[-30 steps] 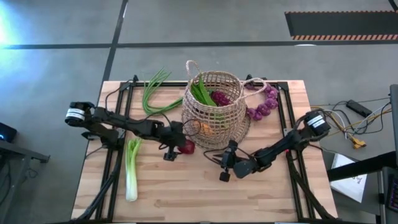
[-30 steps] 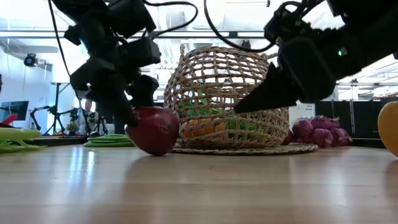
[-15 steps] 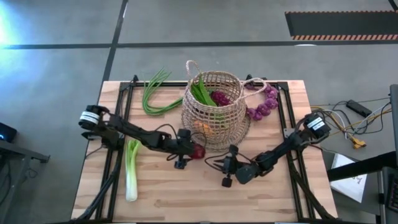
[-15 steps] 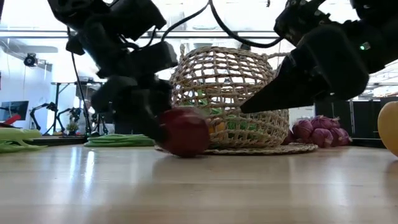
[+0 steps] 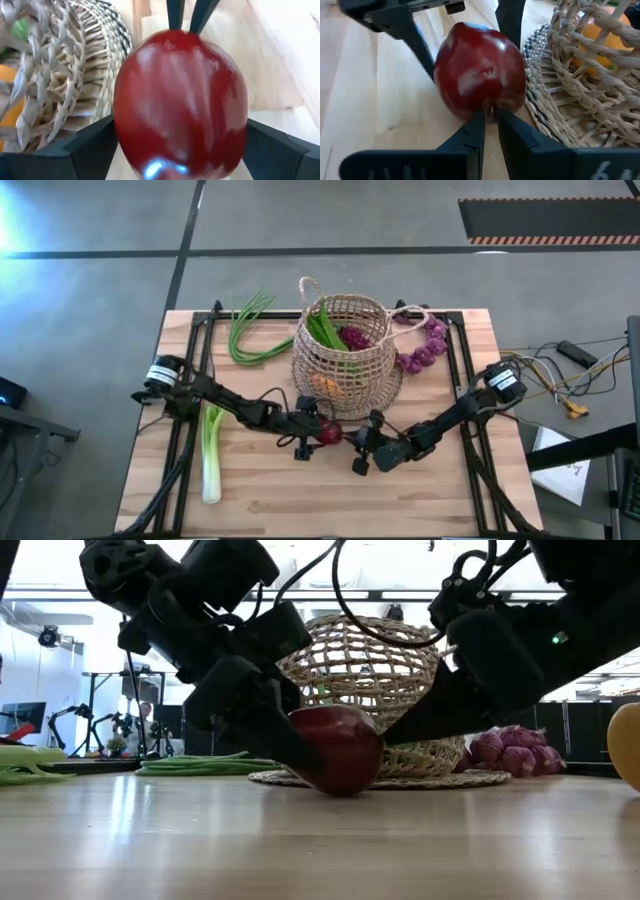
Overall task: Build produce basket
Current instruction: Put the apple into the light brown basket
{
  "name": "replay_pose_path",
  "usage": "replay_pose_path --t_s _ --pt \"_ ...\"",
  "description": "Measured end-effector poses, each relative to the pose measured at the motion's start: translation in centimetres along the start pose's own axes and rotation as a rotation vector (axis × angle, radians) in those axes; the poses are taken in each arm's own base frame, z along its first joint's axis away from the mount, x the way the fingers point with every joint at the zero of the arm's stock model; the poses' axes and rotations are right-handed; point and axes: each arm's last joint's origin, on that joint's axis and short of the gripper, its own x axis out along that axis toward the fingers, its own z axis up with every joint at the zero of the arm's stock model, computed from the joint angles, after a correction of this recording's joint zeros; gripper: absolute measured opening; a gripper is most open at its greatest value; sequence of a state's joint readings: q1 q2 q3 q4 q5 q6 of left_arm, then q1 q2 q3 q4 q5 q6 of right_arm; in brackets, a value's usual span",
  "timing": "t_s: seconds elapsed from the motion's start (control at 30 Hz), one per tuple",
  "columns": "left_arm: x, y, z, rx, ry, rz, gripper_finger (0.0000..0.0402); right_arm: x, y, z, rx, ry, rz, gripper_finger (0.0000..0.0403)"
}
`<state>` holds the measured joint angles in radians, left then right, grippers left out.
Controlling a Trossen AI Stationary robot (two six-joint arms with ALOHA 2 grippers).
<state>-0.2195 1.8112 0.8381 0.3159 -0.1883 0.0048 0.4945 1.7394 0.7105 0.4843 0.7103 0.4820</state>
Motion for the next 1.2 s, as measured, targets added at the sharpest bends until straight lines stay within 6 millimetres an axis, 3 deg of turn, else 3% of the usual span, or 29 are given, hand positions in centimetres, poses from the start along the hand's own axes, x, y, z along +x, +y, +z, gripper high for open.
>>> replay_pose_path --t_s 0.43,0.7,1.03,1.2 --pt "0.0 0.0 0.7 0.009 -0.022 -0.005 0.0351 0.8 1.3 2.0 -0.084 -0.052 0.005 0.0043" --pt "-0.3 -1.0 1.1 0.013 -0.032 -0.016 0.0302 0.6 1.5 2.3 -0.107 -0.068 0.001 0.0043" --pt "-1.5 -2.7 2.3 0.023 -0.113 0.029 0.0297 -3.5 3.8 3.8 -0.207 -0.188 0.042 0.0043" --pt "-4.2 -3.0 4.4 0.01 -0.202 0.043 0.0297 -6.9 4.9 5.0 -0.268 -0.262 0.073 0.0043"
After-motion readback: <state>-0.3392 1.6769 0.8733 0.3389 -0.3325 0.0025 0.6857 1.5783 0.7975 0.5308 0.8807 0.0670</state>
